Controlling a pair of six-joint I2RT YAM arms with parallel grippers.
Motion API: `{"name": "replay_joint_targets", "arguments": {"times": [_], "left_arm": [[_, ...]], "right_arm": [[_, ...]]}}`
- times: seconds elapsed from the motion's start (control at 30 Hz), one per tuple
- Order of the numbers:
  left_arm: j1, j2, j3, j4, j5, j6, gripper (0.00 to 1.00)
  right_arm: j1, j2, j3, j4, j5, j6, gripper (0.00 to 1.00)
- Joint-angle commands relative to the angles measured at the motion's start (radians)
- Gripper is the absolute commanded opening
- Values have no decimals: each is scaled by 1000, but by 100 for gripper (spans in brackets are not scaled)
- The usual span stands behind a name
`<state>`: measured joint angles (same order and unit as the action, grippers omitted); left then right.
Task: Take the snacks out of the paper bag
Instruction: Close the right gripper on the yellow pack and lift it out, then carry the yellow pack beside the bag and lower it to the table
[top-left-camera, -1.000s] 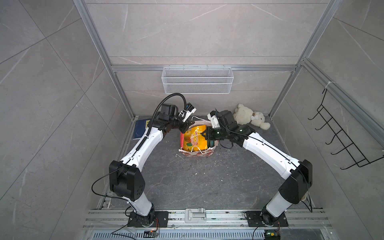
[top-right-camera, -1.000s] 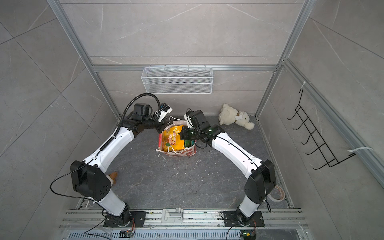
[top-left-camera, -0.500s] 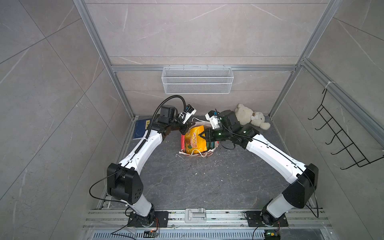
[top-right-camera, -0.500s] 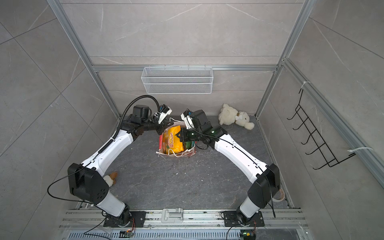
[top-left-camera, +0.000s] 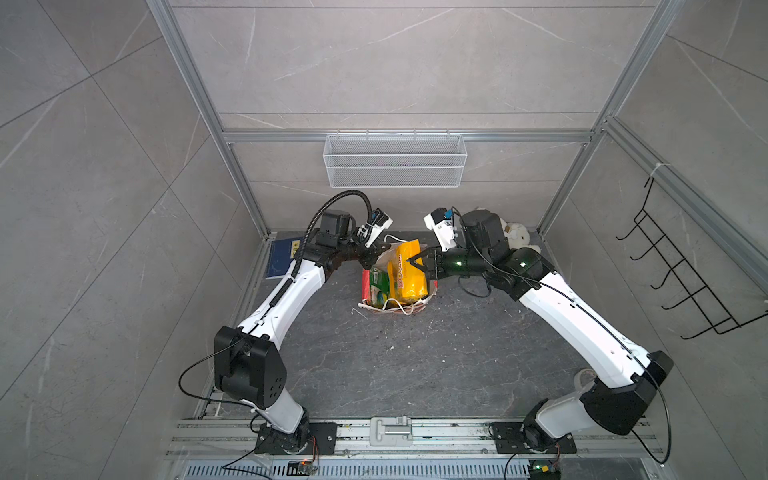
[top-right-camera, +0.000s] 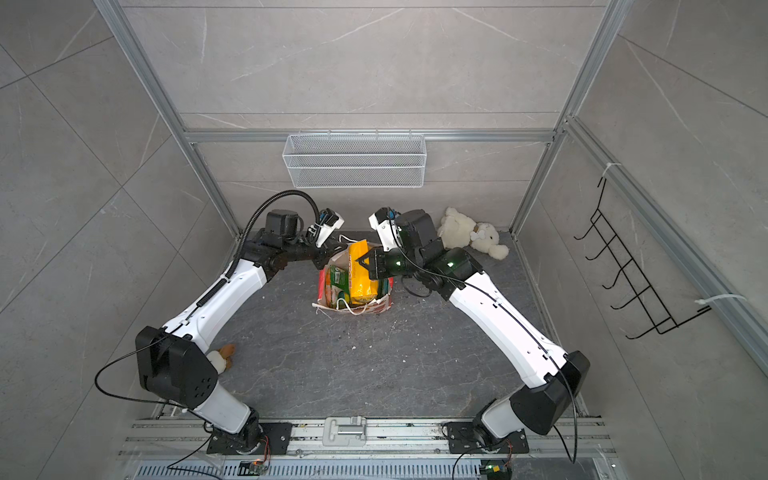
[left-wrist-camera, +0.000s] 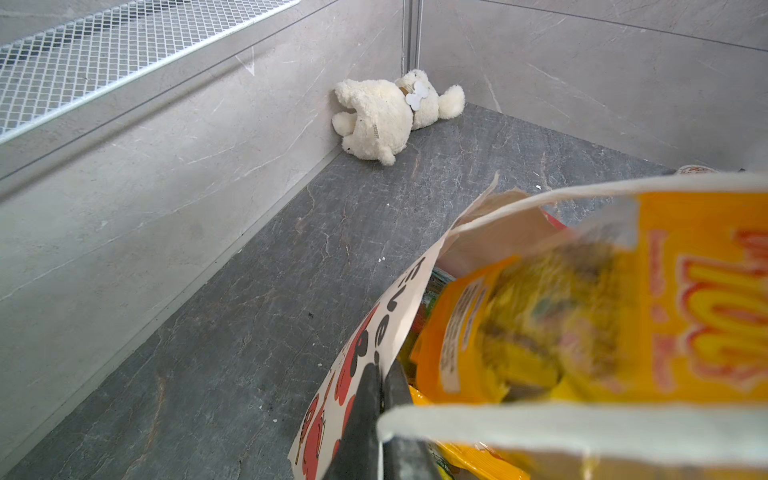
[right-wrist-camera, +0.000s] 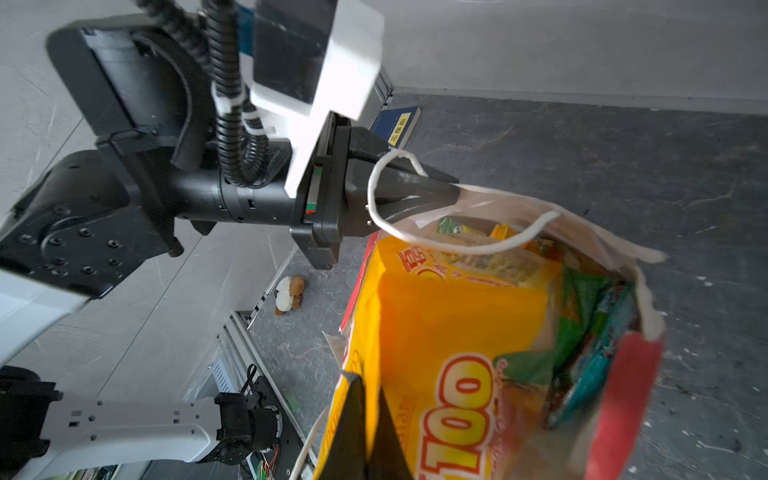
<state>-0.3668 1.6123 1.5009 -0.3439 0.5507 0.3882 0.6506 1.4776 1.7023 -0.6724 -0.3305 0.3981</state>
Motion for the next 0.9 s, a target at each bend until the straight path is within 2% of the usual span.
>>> {"name": "replay_joint_targets", "arguments": {"times": [0.0,0.2,0.47,0.57,0.67,0.77,0.87], "left_arm": [[-8,-24,53,52,40,-14,0],[-8,-13,50,71,27,-12,0],[-9,1,65,70,31,-17,0],[-9,2,66,66,36,-14,0],[-9,1,62,70,30,-16,0],[-9,0,64,67,33,-22,0],[-9,-2,60,65,35,-20,0]], "right_arm": [[-32,-93,82,-27,22,-36,0],[-116,-197,94,-59,-9,-21,0],[-321,-271,58,-53,-19,63,0],[-384,-231,53,-83,-8,71,0],[-450,-168,1,-48,-69,69,0],[-466,-102,-62,6,-92,12,0],[-465,-24,-100,51,-168,-52,0]]}}
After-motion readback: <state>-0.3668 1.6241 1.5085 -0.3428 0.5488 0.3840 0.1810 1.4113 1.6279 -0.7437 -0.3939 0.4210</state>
